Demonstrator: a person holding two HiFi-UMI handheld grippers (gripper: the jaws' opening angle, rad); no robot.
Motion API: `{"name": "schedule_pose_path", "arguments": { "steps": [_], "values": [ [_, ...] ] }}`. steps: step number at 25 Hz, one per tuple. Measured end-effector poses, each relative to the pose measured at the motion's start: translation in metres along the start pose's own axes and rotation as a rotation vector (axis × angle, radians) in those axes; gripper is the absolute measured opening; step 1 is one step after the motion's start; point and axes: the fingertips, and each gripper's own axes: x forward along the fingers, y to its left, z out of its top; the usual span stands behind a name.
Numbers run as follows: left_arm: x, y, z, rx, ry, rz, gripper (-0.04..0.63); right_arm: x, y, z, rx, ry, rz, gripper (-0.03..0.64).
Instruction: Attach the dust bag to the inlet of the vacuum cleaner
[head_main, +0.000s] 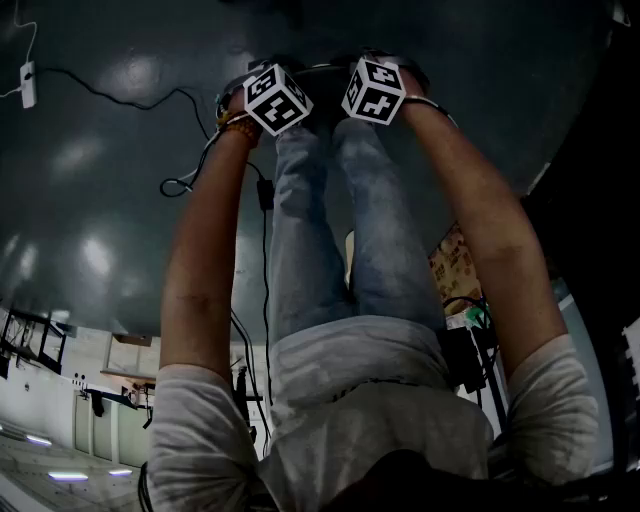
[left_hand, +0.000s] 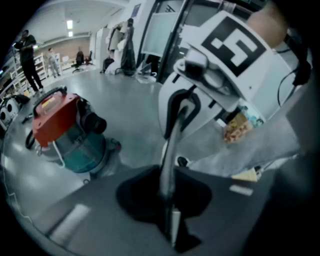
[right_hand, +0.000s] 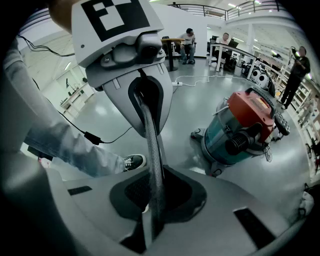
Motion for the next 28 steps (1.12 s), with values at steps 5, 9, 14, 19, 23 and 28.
{"name": "schedule_pose_path", "arguments": {
  "steps": [5,9,14,19,23,28],
  "values": [
    [-0.012,0.001,-0.009,-0.018,-0.008,0.006,0.037,-0.001,0.003,0.014,-0.03,-0.003,0.006,0.037],
    [-0.015,0.022,-0.006,-0.042,0.012,0.026,0.035,0.002,-0.017,0.023,-0.055,-0.021,0.022,0.037],
    [-0.003,0.04,-0.003,-0.042,0.046,0.014,0.036,0.013,-0.035,0.017,-0.053,-0.052,0.048,0.037],
    [0.01,0.057,0.016,-0.051,0.071,0.028,0.037,0.013,-0.06,0.004,-0.041,-0.081,0.039,0.037],
    [0.014,0.065,0.037,-0.049,0.086,0.039,0.037,0.002,-0.078,-0.007,-0.056,-0.095,0.041,0.037],
    [0.018,0.098,0.05,-0.04,0.087,0.067,0.035,0.005,-0.113,-0.004,-0.059,-0.092,0.017,0.037]
  ]
}}
